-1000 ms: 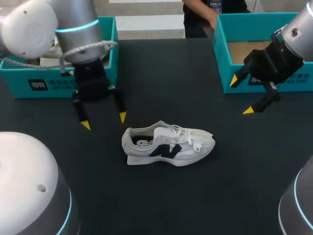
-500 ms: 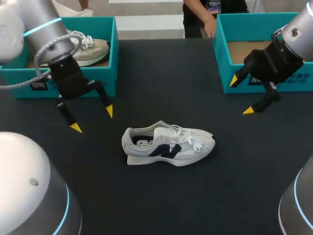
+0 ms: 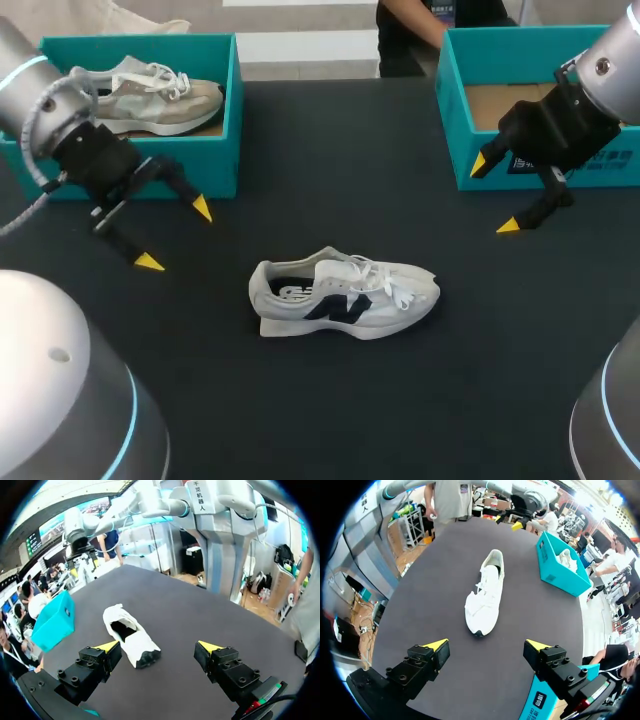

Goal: Take the shoe out of the shoebox, open the shoe tongue, remove and reinsert the insole, then place the shoe into the shoebox

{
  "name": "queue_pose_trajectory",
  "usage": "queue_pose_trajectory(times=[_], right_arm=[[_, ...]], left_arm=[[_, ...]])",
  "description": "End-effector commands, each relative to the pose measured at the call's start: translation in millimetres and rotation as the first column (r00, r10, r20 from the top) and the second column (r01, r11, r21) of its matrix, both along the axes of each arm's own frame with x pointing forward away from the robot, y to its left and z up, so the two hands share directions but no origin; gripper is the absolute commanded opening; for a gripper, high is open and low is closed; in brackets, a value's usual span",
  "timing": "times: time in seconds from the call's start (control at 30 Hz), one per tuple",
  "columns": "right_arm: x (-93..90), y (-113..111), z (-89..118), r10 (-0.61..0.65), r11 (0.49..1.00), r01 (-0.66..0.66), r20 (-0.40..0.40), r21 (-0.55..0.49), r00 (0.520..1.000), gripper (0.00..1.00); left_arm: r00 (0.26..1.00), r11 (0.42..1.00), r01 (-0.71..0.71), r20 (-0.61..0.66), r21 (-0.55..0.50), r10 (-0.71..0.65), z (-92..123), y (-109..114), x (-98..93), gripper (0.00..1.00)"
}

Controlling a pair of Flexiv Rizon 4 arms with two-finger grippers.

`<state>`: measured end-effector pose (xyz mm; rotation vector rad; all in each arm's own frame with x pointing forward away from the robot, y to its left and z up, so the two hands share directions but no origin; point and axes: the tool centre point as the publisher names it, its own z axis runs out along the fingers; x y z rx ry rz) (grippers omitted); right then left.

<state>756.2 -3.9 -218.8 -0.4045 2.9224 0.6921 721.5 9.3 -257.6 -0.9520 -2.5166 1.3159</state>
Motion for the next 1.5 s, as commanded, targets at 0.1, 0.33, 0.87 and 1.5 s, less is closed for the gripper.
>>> queue_pose_trajectory(times=[0.1,0.33,0.87,1.5], right_arm=[[1.1,1,-1,0.000,1.000,0.000,-0.001,-0.003,1.000,1.00],[1.1,1,-1,0.000,1.000,0.000,-0.001,-0.003,1.000,1.00],[1.1,1,-1,0.000,1.000,0.000,-0.001,-0.003,1.000,1.00],[1.1,1,-1,0.000,1.000,0.000,-0.001,-0.003,1.000,1.00]], left_arm=[[0.987,0.982,-0.163,-0.011,-0.094,0.163,-7,3,-2.0,1.00],[0.971,0.967,-0.235,0.020,-0.096,0.238,-21,0,-4.4,1.00],[0.835,0.828,-0.541,-0.213,-0.147,0.508,-100,-4,-16.5,1.00],[0.822,0.826,-0.558,-0.191,-0.078,0.537,-113,-9,-15.7,1.00]])
